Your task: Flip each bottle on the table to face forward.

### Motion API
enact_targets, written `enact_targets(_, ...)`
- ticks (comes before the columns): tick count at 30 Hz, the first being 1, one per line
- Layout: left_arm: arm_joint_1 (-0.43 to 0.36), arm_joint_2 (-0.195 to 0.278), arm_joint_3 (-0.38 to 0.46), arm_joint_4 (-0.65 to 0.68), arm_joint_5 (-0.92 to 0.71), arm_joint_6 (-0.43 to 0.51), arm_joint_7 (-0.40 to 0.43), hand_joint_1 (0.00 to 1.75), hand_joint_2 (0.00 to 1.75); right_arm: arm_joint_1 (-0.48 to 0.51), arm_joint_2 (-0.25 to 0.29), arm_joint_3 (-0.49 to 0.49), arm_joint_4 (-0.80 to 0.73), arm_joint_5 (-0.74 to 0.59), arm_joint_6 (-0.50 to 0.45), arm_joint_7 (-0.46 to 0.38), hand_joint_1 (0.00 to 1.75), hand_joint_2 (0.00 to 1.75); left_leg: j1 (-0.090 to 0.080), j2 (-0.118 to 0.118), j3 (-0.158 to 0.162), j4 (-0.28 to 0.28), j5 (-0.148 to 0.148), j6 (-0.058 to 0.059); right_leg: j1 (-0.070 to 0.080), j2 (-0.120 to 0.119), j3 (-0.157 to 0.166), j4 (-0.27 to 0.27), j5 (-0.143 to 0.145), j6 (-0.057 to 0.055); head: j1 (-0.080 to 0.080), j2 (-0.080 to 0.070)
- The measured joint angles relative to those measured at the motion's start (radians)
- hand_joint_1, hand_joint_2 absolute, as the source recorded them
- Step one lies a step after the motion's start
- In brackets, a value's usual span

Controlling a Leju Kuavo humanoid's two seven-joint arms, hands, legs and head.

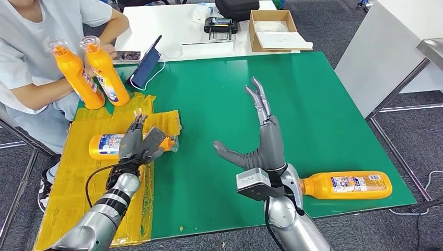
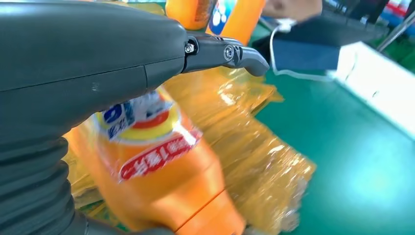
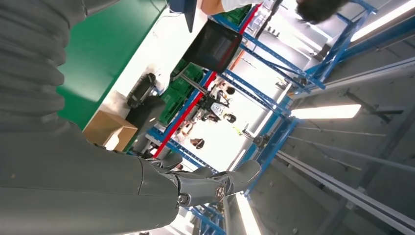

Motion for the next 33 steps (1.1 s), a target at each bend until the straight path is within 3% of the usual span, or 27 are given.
enact_targets(5,0.072,-0.001,-0.002,-0.158,0.135,0.015,-0.071,0.0,1.75,0.009,-0.006,0.0,0.0,0.006,-0.015,0.0,0.0,1.75,0.0,0.0,0.0,0.0,0.0,0.0,0.0,0.0,0.0,0.0,0.0,0.0,0.0,0.0)
enact_targets(9,0.138,0.004,-0.015,-0.32,0.191,-0.008,-0.077,0.0,1.75,0.026,-0.017,-0.001,0.0,0.03,-0.024,0.004,0.0,1.75,0.0,0.0,0.0,0.0,0.0,0.0,0.0,0.0,0.0,0.0,0.0,0.0,0.0,0.0)
enact_targets(12,0.189,0.012,-0.026,-0.437,0.256,-0.053,-0.074,0.0,1.75,0.044,-0.039,-0.004,-0.002,0.094,0.024,0.044,0.0,1.75,0.0,0.0,0.0,0.0,-0.001,0.0,0.0,0.0,0.0,0.0,0.0,0.0,0.0,0.0)
enact_targets(16,0.277,0.023,-0.029,-0.596,0.385,-0.159,-0.059,0.0,1.75,0.097,-0.118,-0.011,-0.002,0.228,0.157,0.114,0.0,1.75,0.0,-0.001,0.0,0.0,-0.001,0.0,0.0,0.0,0.0,-0.001,-0.001,0.0,0.0,0.0)
enact_targets(20,0.364,0.037,-0.028,-0.714,0.522,-0.29,-0.024,0.0,1.75,0.194,-0.21,-0.042,-0.001,0.344,0.171,0.171,0.0,1.75,0.0,-0.003,-0.001,0.0,-0.003,-0.001,0.0,-0.001,0.0,-0.001,-0.002,0.0,0.0,0.0)
enact_targets(27,0.469,0.046,-0.029,-0.815,0.727,-0.432,-0.001,0.0,1.75,0.341,-0.353,-0.165,-0.001,0.328,0.192,0.183,0.0,1.75,-0.001,-0.003,-0.001,0.0,-0.005,0.0,-0.001,0.0,0.0,-0.001,-0.003,0.002,0.0,0.0)
enact_targets(33,0.507,0.049,-0.034,-0.854,0.795,-0.479,0.013,0.0,1.75,0.389,-0.413,-0.224,-0.001,0.358,0.219,0.228,0.0,1.75,-0.001,-0.002,0.001,0.0,-0.005,0.0,-0.001,0.0,0.0,-0.001,-0.003,0.002,0.0,0.0)
